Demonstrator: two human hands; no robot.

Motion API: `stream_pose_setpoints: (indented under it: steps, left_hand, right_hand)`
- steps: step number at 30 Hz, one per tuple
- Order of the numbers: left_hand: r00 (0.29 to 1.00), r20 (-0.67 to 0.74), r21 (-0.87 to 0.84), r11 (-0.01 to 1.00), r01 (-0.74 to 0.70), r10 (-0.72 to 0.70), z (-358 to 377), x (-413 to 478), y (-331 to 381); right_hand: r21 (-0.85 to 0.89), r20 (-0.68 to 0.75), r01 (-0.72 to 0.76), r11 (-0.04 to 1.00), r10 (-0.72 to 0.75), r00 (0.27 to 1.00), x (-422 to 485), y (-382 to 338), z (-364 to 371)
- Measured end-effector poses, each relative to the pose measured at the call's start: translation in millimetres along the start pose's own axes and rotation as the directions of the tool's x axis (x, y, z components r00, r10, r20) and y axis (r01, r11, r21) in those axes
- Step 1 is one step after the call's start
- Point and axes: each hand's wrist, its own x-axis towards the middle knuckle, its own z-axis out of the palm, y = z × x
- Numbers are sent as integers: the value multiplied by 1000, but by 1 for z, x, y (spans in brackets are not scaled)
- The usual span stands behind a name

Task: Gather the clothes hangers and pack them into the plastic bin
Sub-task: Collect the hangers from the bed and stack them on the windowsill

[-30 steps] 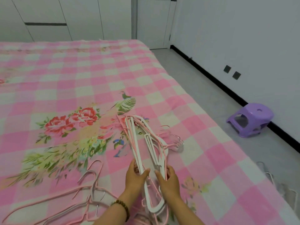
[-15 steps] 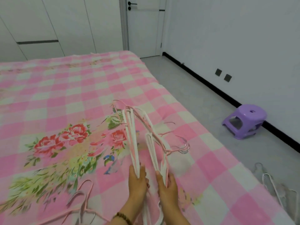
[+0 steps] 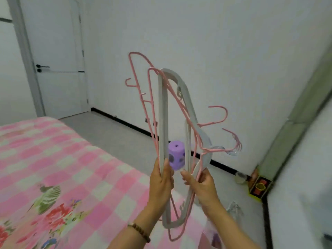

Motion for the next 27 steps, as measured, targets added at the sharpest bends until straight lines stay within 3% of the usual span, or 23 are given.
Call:
stream_pose_setpoints:
  steps: [6, 11, 15, 20, 24, 27]
  left_hand:
    - [954, 295, 35, 997, -63, 50, 117, -94, 54]
    - [825, 562, 33, 994, -104, 67, 212, -188, 75]
    - [673, 738, -2, 997, -79, 55, 283, -271, 76]
    - [422, 906, 57, 996, -69, -23, 362, -372, 51]
    - [192, 950, 256, 966, -38, -245, 414, -447, 2]
    - [40, 910, 414, 905, -102, -412, 431, -487, -48]
  right_hand:
    - [223, -118, -33, 974, 61, 991, -113, -104, -125]
    - [329, -316, 36, 944, 74, 946, -213, -148, -234]
    - [442, -482, 115, 889, 127, 867, -298, -159, -315]
    - [441, -712, 199, 875, 207, 671, -395, -133, -405]
    - [461, -826, 288, 839, 287, 485, -462, -85, -475]
    - [483, -851, 319, 815, 353, 389, -500, -46, -519]
